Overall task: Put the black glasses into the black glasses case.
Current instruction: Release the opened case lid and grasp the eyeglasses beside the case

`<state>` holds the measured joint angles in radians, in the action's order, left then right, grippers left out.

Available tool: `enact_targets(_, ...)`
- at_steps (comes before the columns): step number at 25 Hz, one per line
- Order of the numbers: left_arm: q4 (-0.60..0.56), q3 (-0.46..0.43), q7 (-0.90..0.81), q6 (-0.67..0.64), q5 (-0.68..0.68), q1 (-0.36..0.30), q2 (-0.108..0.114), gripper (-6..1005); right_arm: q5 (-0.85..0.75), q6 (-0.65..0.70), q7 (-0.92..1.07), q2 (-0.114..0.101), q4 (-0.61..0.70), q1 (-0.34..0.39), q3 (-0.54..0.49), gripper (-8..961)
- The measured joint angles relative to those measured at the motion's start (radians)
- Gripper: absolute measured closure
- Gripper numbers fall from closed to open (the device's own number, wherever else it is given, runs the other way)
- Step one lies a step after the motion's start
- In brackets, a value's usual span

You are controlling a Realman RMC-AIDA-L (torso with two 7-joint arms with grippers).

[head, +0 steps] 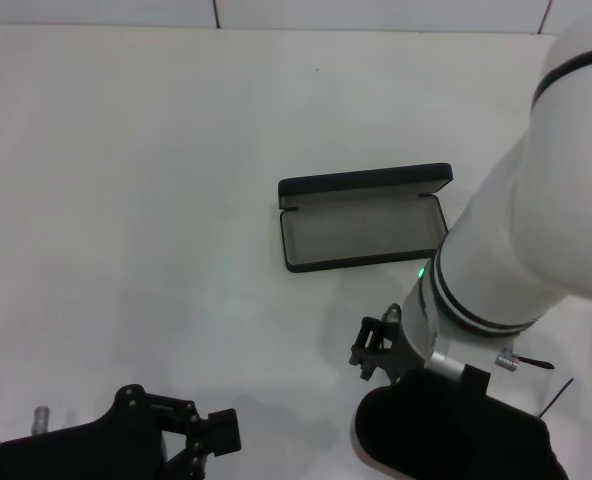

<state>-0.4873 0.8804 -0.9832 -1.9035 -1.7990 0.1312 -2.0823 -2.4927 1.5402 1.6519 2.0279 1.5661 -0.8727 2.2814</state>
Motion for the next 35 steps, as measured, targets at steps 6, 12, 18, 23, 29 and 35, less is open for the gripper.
enact_targets(6, 0.000, 0.000, 0.000, 0.000, 0.000, -0.006, -0.001, 931, 0.008, 0.000, 0.000, 0.000, -0.003, 0.000, 0.015, 520)
enact_targets(12, 0.000, 0.000, 0.007, 0.000, 0.000, -0.011, -0.002, 931, 0.009, 0.000, -0.001, 0.000, -0.012, -0.002, 0.020, 528)
enact_targets(18, 0.002, 0.000, 0.010, 0.000, 0.000, -0.010, -0.002, 931, 0.008, 0.000, -0.001, 0.000, -0.018, -0.001, 0.020, 545)
enact_targets(23, 0.003, 0.000, 0.011, 0.000, 0.000, -0.010, -0.003, 931, 0.003, 0.000, 0.003, 0.000, -0.030, -0.002, 0.030, 572)
enact_targets(29, 0.015, -0.001, 0.023, 0.001, 0.000, -0.010, -0.004, 931, 0.001, -0.006, 0.001, 0.000, -0.034, -0.002, 0.032, 605)
enact_targets(35, 0.015, -0.002, 0.027, 0.001, 0.000, -0.010, -0.004, 931, 0.000, -0.016, -0.001, 0.000, -0.038, -0.002, 0.032, 638)
